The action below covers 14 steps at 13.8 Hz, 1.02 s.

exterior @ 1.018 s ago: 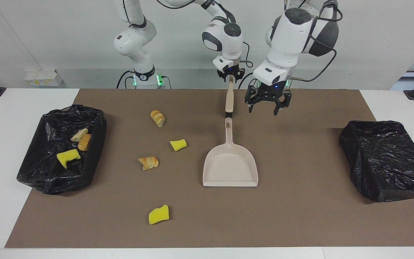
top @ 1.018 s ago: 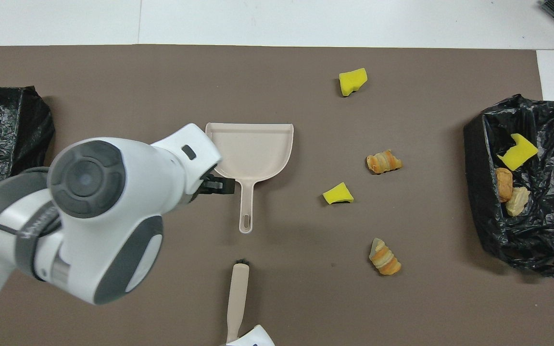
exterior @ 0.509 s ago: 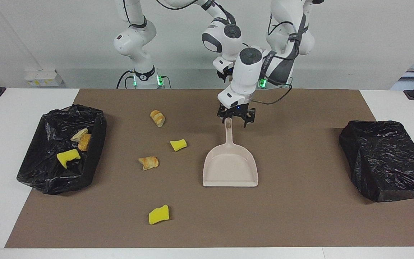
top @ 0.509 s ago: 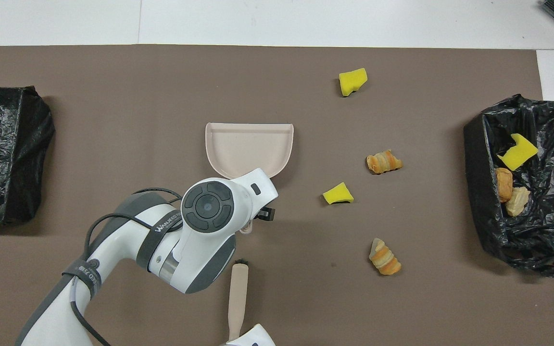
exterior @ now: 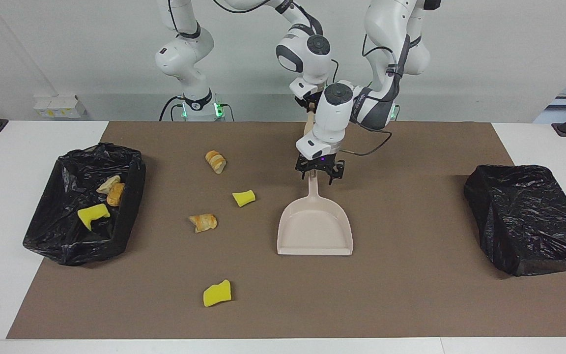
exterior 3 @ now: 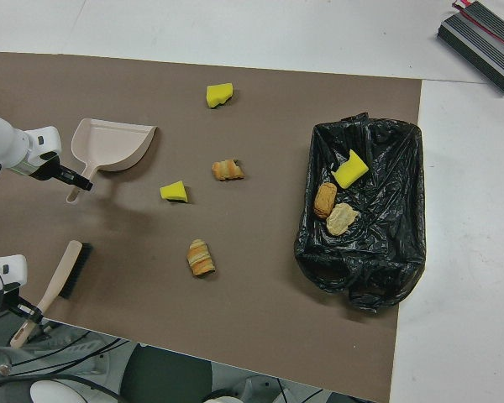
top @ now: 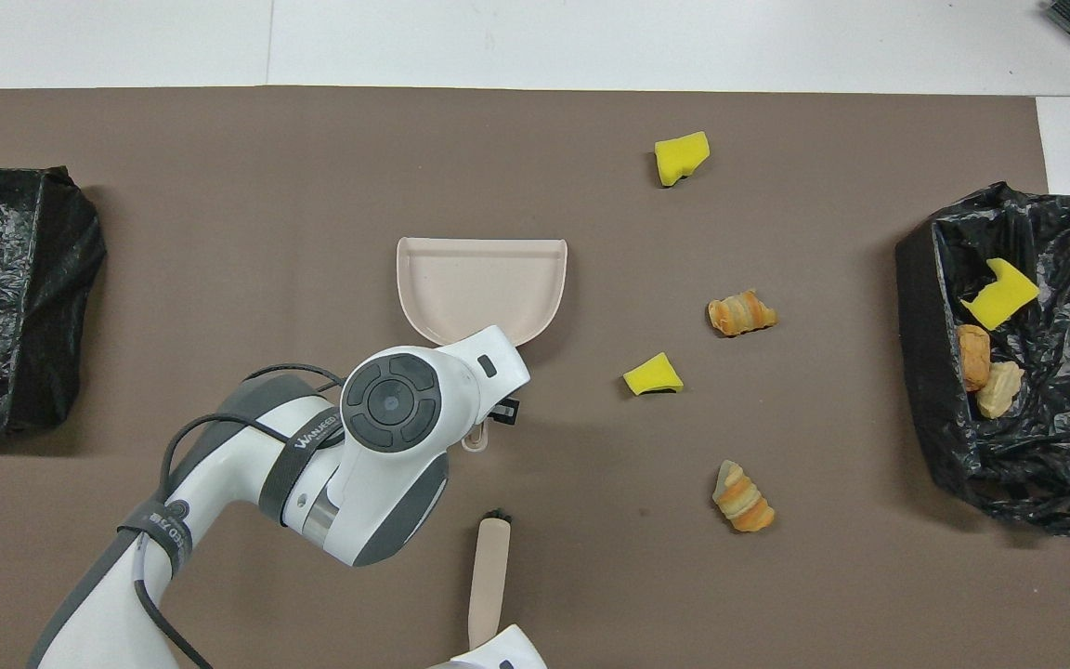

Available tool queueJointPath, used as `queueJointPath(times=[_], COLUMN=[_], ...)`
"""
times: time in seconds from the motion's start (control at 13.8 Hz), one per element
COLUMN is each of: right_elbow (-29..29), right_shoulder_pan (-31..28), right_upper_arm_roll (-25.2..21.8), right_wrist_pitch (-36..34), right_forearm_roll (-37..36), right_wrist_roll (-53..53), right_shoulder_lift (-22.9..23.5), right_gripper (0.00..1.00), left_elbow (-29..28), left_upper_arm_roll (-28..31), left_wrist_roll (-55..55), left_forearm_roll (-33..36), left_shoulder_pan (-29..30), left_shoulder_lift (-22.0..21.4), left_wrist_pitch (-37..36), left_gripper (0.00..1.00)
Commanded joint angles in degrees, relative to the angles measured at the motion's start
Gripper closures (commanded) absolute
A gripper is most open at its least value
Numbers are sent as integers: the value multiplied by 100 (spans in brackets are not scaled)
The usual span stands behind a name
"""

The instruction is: Sweep and dump trash in bin

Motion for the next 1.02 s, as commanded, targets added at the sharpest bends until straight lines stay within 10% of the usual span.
queueJointPath(times=[0.0,0.22,0.51,0.95], right_elbow=[-150,-177,-536,-476], right_shoulder_pan=[-425,-1040,-1944,-3467], right_upper_arm_roll=[-10,-10,-10,-10], right_wrist_pitch=[-631,-1396,-1732,-2137], right_forearm_roll=[-55,-520,-890,-1548], right_wrist_roll=[-657,-1501,-3001,-5122], right_shoulder_lift=[-408,-690,-1286,-1552], right_gripper=[100,100,100,100], left_elbow=[-167,-176,-36,411], left_upper_arm_roll=[56,48,65,127], left_wrist_roll=[352,361,1315,3486], left_forearm_roll=[-54,-54,-36,305], left_shoulder_pan=[-53,-80,25,377], left_shoulder_lift=[-136,-162,-127,-189], left_wrist_pitch=[6,-38,-116,-1090], left_gripper=[43,45,97,100])
